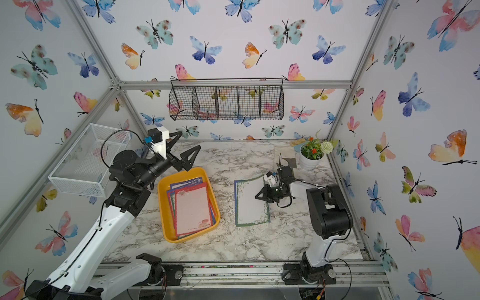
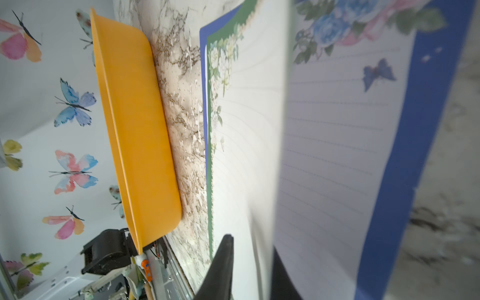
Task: Take out the stationery paper from the storage box
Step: Place the stationery paper at the center of the board.
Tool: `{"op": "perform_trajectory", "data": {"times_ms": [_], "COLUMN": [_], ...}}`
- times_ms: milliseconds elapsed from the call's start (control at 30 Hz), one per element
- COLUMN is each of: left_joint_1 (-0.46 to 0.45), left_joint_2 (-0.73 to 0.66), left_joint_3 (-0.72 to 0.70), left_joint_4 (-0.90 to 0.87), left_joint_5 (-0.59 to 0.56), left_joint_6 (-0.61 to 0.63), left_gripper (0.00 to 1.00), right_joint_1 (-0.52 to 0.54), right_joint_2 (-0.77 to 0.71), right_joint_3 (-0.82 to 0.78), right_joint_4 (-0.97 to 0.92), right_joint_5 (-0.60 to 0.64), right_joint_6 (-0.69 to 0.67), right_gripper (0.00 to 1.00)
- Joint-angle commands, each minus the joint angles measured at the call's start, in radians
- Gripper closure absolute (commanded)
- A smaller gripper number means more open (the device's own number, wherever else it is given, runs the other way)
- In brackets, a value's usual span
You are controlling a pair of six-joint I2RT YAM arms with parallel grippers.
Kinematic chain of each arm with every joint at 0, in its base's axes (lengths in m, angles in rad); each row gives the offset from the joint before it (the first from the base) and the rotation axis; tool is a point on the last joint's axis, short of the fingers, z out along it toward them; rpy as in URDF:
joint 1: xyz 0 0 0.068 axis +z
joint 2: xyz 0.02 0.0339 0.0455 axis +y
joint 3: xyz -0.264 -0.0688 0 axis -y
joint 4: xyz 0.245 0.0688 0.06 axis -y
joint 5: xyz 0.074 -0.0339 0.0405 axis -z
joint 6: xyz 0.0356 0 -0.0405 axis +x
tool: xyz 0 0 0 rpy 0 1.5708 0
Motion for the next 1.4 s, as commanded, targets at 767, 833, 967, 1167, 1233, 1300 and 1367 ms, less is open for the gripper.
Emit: {"op": "perform_trajectory", "data": {"times_ms": [767,833,967,1167,1233,1300,1367], "left_joint_1": [-0.003,-0.003,-0.003,-0.017,-0.027,-0.032,-0.034], "left_joint_2": [-0.014,-0.014,-0.011,-0.001,0.012,0.031,0.049], "left_joint_3": [-0.011,-0.01,-0.009,0.004,0.016,0.036,0.063], "left_joint_4": [0.008,0.008,0.005,-0.026,-0.049,-0.081,-0.116], "left_joint_5": [-0.004,-0.004,-0.008,-0.036,-0.045,-0.045,-0.051], "left_joint_6": [0.01,0.01,0.011,0.034,0.046,0.05,0.048], "left_gripper": [0.02,0.02,0.02,0.01,0.01,0.01,0.01], "right_joint_1": [-0.006,-0.006,-0.006,-0.006,-0.006,-0.006,-0.006], "right_joint_2": [-0.082,-0.096,-0.129,-0.187,-0.214,-0.244,-0.277], "right_joint_3": [0.11,0.114,0.117,0.13,0.138,0.144,0.153], "right_joint_4": [-0.212,-0.223,-0.236,-0.261,-0.266,-0.267,-0.27], "right_joint_5": [0.417,0.447,0.505,0.569,0.591,0.619,0.658], "right_joint_6": [-0.074,-0.077,-0.078,-0.084,-0.092,-0.105,-0.128], "right_gripper": [0.49,0.49,0.48,0.48,0.48,0.48,0.48]}}
